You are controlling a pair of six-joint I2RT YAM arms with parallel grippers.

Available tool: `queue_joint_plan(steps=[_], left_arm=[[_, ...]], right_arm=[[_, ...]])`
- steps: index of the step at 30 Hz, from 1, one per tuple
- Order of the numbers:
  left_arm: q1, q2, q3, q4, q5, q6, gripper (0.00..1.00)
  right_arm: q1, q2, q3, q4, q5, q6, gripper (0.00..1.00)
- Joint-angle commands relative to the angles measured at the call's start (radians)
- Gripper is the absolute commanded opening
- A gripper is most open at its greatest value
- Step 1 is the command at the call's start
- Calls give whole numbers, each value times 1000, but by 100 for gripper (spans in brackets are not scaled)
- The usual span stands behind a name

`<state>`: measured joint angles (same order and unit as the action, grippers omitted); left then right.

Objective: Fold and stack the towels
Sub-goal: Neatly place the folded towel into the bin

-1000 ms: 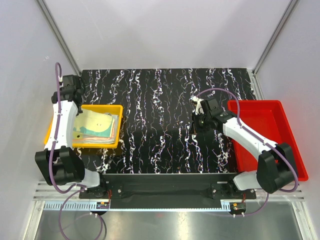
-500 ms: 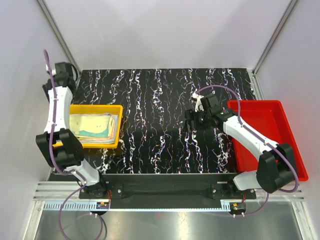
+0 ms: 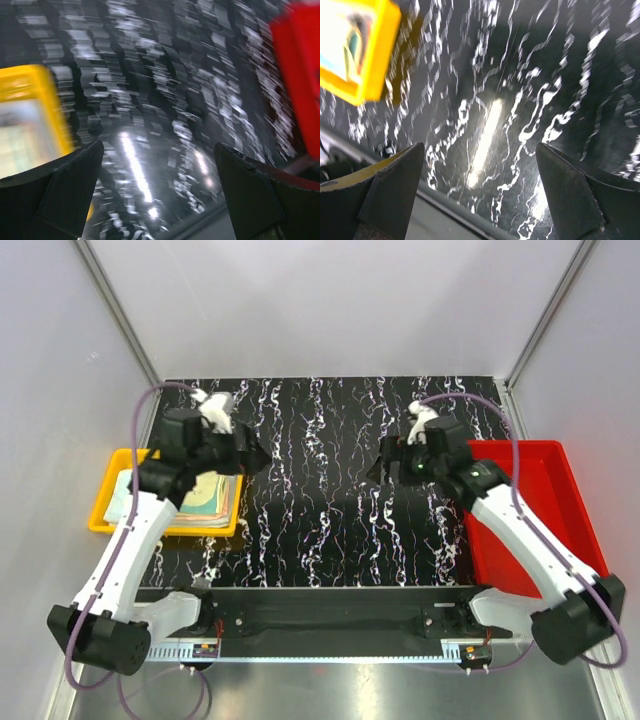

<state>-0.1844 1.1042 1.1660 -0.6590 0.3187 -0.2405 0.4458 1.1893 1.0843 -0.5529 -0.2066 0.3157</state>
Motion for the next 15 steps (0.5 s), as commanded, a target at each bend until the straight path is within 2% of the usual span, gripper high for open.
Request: queue_joint_plan(steps=[1, 7, 15], left_arm=[[-125, -99, -89, 232, 115, -72, 99], [-185, -171, -180, 351, 82, -100, 99], [-187, -147, -203, 392, 89, -100, 99]], right_arm=[[-2, -98, 45, 21, 140, 43, 100], [-2, -210, 46, 11, 199, 66, 100], [-2, -310, -21, 59, 249, 97, 100]])
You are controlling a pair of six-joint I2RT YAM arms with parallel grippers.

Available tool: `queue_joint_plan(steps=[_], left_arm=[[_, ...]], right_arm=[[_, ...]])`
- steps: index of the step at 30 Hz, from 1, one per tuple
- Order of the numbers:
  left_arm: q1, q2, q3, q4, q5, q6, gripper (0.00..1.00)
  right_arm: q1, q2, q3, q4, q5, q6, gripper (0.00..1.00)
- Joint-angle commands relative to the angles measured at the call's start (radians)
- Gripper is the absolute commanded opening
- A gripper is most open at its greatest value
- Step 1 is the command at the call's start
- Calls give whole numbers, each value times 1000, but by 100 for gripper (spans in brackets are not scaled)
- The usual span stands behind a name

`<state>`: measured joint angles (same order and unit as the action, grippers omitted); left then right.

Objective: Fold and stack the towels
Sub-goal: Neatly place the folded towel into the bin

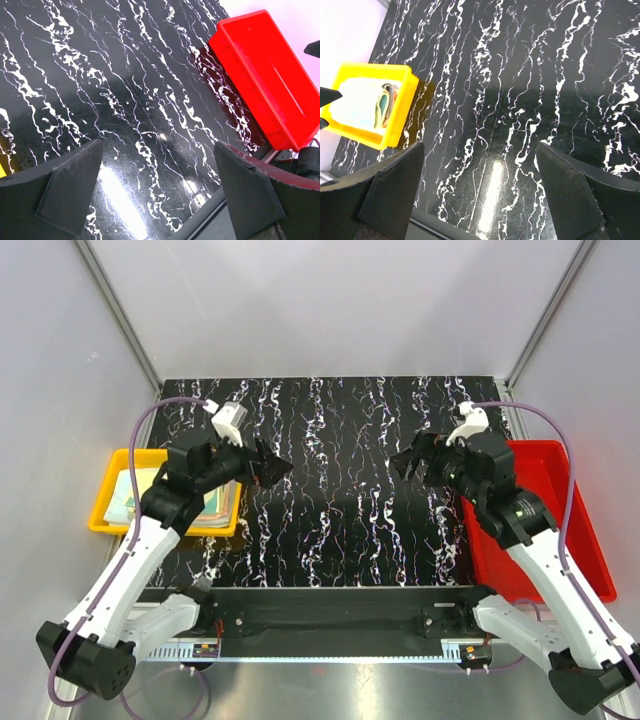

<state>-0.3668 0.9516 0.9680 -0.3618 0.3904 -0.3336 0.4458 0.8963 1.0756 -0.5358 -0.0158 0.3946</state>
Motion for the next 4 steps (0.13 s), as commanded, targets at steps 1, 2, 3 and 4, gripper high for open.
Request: queue_joint_plan(steps=[1, 2, 3, 4], left_arm=[[-4, 7, -5, 107, 16, -7, 99], [-4, 12, -2, 104, 18, -10, 99], [-6, 21, 6, 101, 21, -10, 99], [-6, 24, 17, 101, 21, -12, 99]], right_arm=[[-2, -20, -19, 40, 57, 12, 100], [-2, -20, -22, 43, 56, 6, 100], [-2, -25, -23, 45, 59, 4, 100], [-2, -28, -28, 48, 59, 3, 100]])
